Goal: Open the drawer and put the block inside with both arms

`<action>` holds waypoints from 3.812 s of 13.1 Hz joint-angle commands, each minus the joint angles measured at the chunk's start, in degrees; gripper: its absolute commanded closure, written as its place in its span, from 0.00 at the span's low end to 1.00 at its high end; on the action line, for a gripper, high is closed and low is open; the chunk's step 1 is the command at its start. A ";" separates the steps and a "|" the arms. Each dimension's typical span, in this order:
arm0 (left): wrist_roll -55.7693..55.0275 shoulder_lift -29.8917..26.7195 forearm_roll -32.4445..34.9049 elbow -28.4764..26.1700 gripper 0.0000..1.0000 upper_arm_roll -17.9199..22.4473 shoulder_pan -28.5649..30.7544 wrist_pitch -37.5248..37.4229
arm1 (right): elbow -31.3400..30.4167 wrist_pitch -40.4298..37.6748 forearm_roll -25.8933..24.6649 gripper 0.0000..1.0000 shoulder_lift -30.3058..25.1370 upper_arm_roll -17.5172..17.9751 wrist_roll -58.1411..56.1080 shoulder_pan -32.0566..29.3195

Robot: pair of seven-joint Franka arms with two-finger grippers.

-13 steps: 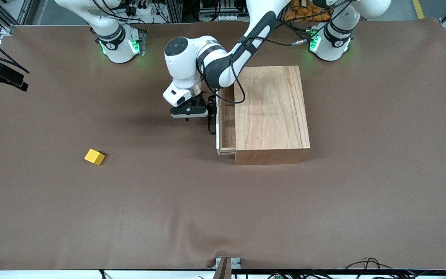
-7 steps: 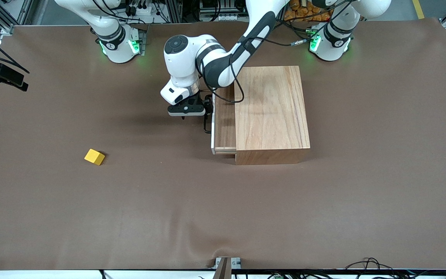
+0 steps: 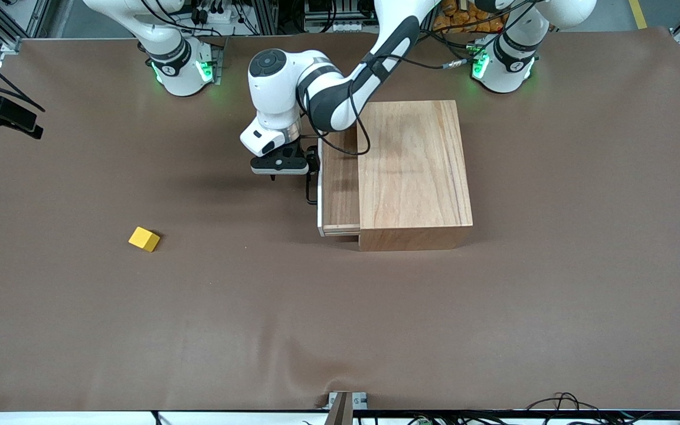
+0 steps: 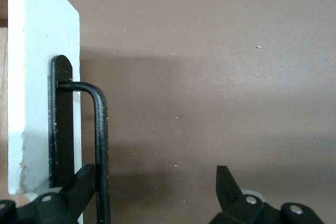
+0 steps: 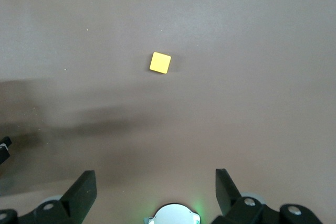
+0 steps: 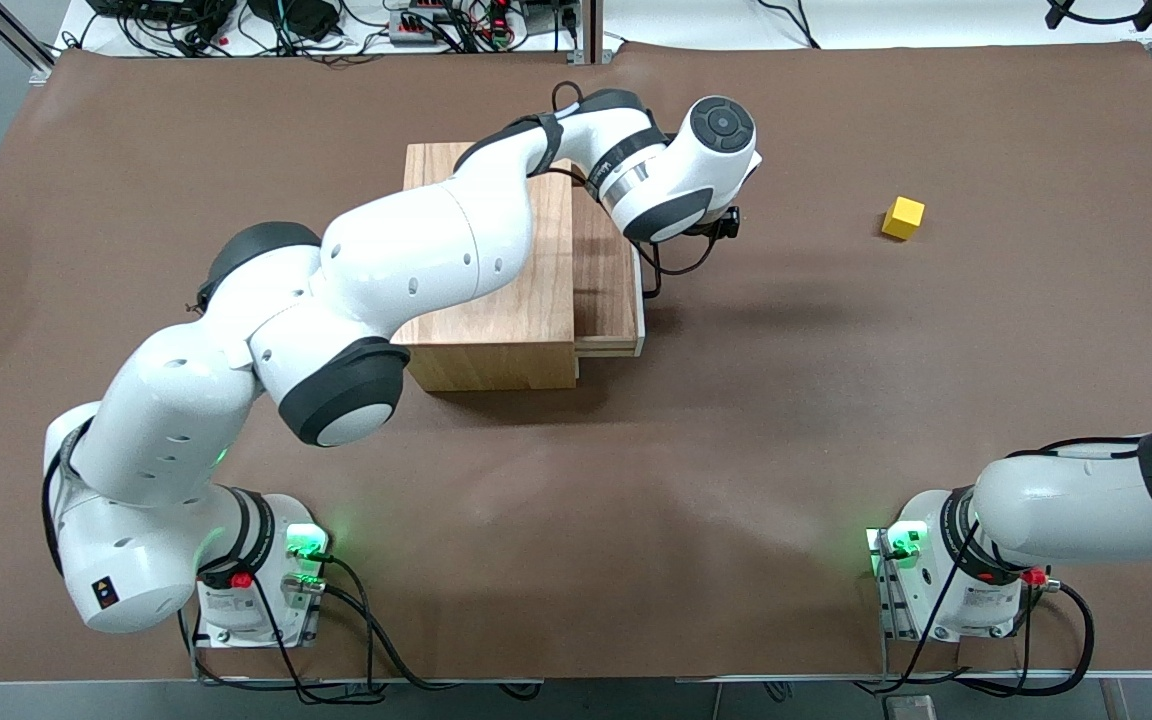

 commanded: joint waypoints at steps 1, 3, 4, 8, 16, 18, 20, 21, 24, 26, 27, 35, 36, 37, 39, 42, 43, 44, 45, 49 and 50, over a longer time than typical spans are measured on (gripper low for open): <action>-0.81 2.70 -1.08 2.45 0.00 0.12 -0.20 2.12 | -1.07 0.05 0.78 0.00 -1.09 0.69 0.03 -1.28; -0.98 3.23 -1.34 2.45 0.00 0.12 -0.20 3.96 | -1.07 0.05 0.78 0.00 -1.09 0.69 0.03 -1.11; -0.98 3.32 -1.86 2.63 0.00 0.12 -0.12 4.14 | -1.07 0.05 0.78 0.00 -1.09 0.69 0.03 -1.10; -1.07 3.41 -4.15 5.35 0.00 0.20 -0.11 4.23 | -0.99 0.13 0.78 0.00 -1.09 0.69 0.03 -1.19; -1.68 -1.40 -4.15 5.79 0.00 1.60 0.32 -1.65 | 0.16 1.19 -0.45 0.00 6.54 0.52 -0.23 -1.72; -2.64 -7.20 -3.89 5.36 0.00 3.45 0.50 -4.72 | -0.36 2.06 -0.28 0.00 8.91 0.52 -0.23 -2.16; -4.58 -12.56 -3.45 4.21 0.00 6.00 1.55 -8.23 | -1.33 3.72 0.77 0.00 13.04 0.52 -0.14 -2.86; -4.41 -14.94 -3.36 4.21 0.00 6.79 2.69 -11.47 | -3.95 7.30 1.21 0.00 13.93 0.52 0.03 -2.78; -3.45 -22.14 0.76 4.12 0.00 7.41 6.55 -22.37 | -16.07 22.50 6.38 0.00 14.29 0.43 0.56 -4.88; -2.04 -26.28 0.86 4.21 0.00 7.33 10.94 -28.70 | -18.30 27.36 7.63 0.00 17.35 0.25 0.74 -5.32; -1.43 -27.95 0.86 4.12 0.00 7.32 13.14 -31.43 | -18.30 28.86 7.81 0.00 19.54 0.25 0.74 -6.02; 29.22 -36.05 -2.57 1.85 0.00 6.89 34.93 -43.23 | -18.39 39.41 15.72 0.00 31.77 0.08 2.31 -6.55; 30.04 -36.84 -2.57 0.45 0.00 6.89 37.13 -43.32 | -18.30 39.59 15.72 0.00 32.30 0.08 2.41 -6.55; 31.26 -37.80 -2.66 -0.96 0.00 6.62 39.24 -43.32 | -18.30 39.86 15.72 0.00 32.66 0.08 2.41 -6.55; 36.87 -39.82 -2.66 -4.65 0.00 6.71 41.79 -43.32 | -18.39 42.14 15.80 0.00 33.97 0.16 2.41 -6.38; 48.82 -42.81 -3.97 -10.26 0.00 6.62 47.77 -42.80 | -18.47 42.84 16.42 0.20 35.38 0.16 2.41 -5.50; 50.51 -44.39 -5.11 -13.25 0.00 6.62 49.27 -42.01 | -18.47 42.85 16.42 0.57 35.47 0.16 2.41 -5.50; 52.79 -46.58 -5.56 -17.19 0.00 6.62 50.24 -40.61 | -18.47 42.50 16.42 0.88 35.47 0.16 2.41 -5.41; 55.59 -49.12 -5.56 -21.67 0.00 6.80 50.68 -38.68 | -18.39 42.15 16.42 1.00 35.47 0.16 2.41 -5.24; 58.87 -53.37 -5.04 -28.83 0.00 5.49 52.27 -35.67 | -6.84 24.20 16.42 1.00 34.33 0.43 8.07 -2.26; 58.87 -53.37 -4.16 -30.23 0.00 4.52 52.70 -35.50 | -2.44 19.60 16.51 1.00 34.50 0.52 12.90 -0.33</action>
